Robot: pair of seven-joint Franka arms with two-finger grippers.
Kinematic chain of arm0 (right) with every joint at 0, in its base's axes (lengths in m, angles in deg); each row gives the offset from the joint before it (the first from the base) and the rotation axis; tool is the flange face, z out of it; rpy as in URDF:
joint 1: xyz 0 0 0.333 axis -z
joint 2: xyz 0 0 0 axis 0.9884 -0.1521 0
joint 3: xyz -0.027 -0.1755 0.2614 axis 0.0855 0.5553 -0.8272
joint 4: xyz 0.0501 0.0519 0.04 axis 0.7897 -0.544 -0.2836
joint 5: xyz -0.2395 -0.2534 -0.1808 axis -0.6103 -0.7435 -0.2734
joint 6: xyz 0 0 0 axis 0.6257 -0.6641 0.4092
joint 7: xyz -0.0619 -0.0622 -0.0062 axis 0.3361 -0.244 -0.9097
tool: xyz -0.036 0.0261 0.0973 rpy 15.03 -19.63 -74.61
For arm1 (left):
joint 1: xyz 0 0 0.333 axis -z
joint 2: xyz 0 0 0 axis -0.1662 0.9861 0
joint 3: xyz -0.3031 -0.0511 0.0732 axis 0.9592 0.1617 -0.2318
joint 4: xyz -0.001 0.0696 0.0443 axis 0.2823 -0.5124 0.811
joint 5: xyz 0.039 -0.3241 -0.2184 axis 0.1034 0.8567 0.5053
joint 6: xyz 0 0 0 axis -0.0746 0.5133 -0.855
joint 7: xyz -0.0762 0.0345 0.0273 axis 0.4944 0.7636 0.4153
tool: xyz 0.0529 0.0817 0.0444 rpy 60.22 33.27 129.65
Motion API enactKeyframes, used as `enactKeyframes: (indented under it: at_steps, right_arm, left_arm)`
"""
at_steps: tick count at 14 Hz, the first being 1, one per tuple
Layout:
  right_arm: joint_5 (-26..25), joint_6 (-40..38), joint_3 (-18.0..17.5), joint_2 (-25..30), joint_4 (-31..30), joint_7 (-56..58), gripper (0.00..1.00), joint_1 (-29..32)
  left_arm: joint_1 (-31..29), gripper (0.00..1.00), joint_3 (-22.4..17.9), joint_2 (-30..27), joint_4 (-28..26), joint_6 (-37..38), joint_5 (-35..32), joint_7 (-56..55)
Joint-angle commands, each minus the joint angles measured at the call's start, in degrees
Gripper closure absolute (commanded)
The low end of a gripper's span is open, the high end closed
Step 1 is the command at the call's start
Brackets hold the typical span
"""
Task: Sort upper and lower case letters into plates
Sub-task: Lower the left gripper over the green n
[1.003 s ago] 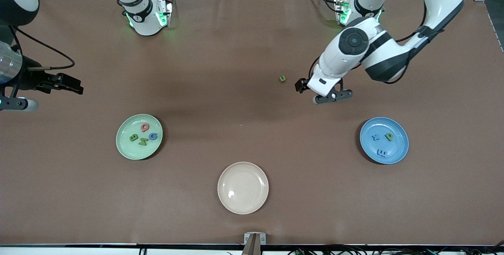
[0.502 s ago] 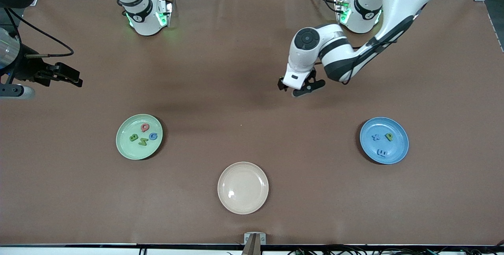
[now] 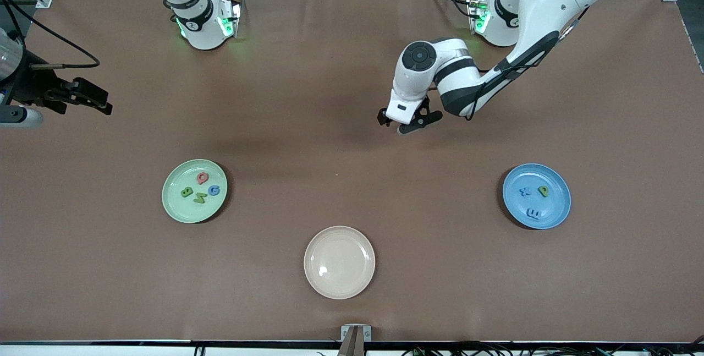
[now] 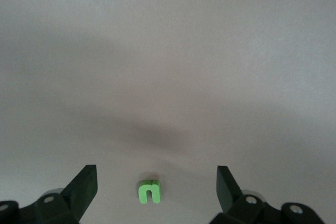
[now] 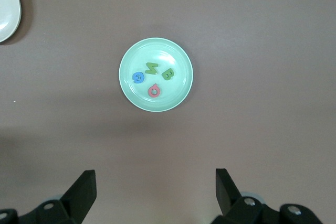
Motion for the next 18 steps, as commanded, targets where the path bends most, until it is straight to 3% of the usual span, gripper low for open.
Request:
enactKeyframes:
  at_steps: [1, 4, 11, 13, 18]
  right_arm:
    - [-0.49, 1.19, -0.42, 2.62, -2.74, 1.05, 0.0, 0.84]
    - [-1.11, 1.1, -0.42, 2.8, -2.83, 4.21, 0.0, 0.93]
    - [-0.94, 1.8, -0.33, 3.67, -4.14, 4.31, 0.0, 0.93]
    - [-0.59, 4.08, -0.33, 5.77, -7.3, 4.31, 0.0, 0.93]
    - [-0.33, 3.83, -0.24, 5.44, -6.88, 4.31, 0.0, 1.45]
  left_arm:
    - [3.01, 0.0, -1.42, 0.94, 0.36, -0.47, -2.06, -3.78]
    - [3.46, 0.0, -2.12, 1.9, -0.08, -1.6, -2.23, -3.79]
    - [14.17, 0.0, -11.79, 1.91, 0.1, -6.18, -3.64, -7.21]
    - [14.18, 0.0, -11.8, 1.82, 0.01, -6.09, -3.64, -7.3]
    - [14.18, 0.01, -11.8, 1.21, -1.13, -6.09, -3.64, -8.62]
